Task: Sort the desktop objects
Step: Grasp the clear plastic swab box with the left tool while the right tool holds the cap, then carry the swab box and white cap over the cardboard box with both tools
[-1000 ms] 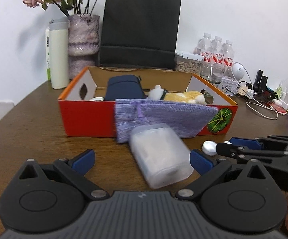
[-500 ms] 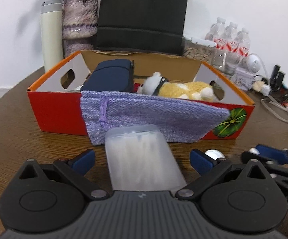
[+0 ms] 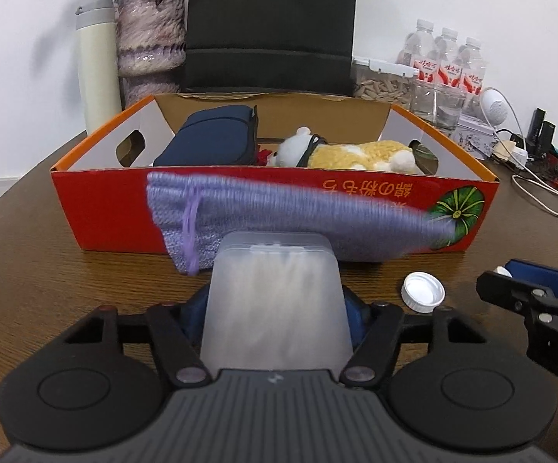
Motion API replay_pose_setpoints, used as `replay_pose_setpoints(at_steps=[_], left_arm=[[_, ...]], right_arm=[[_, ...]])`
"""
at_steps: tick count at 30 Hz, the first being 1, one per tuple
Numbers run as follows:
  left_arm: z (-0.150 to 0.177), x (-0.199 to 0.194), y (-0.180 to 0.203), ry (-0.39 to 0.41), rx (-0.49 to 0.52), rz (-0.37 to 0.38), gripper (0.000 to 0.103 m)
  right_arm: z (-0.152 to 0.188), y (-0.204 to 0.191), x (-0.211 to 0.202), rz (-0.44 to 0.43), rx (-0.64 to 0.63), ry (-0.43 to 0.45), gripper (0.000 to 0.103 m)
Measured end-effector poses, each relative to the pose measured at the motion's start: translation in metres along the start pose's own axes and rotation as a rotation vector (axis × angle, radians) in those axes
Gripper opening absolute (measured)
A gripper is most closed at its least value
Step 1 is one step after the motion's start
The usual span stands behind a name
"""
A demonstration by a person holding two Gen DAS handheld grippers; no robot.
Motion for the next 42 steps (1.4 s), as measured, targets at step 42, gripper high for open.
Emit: replay_pose_setpoints(at_steps=[42], left_arm=[[-0.021, -0.115, -0.056, 0.309, -0.1, 0.091, 0.067]], right_arm=[[-0.047, -0.06, -0.05, -0.002, -0.016, 0.247, 0.027]])
Point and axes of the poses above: each gripper's, at about its wrist camera, not at the fingertips, and x roughly the way its jaws point, y to its right, z to its underside, the point moved 3 cm from there along x, roughly the way its jaws point, and after that the axes turned 10 degrees about -z, right-handed, at the moved point
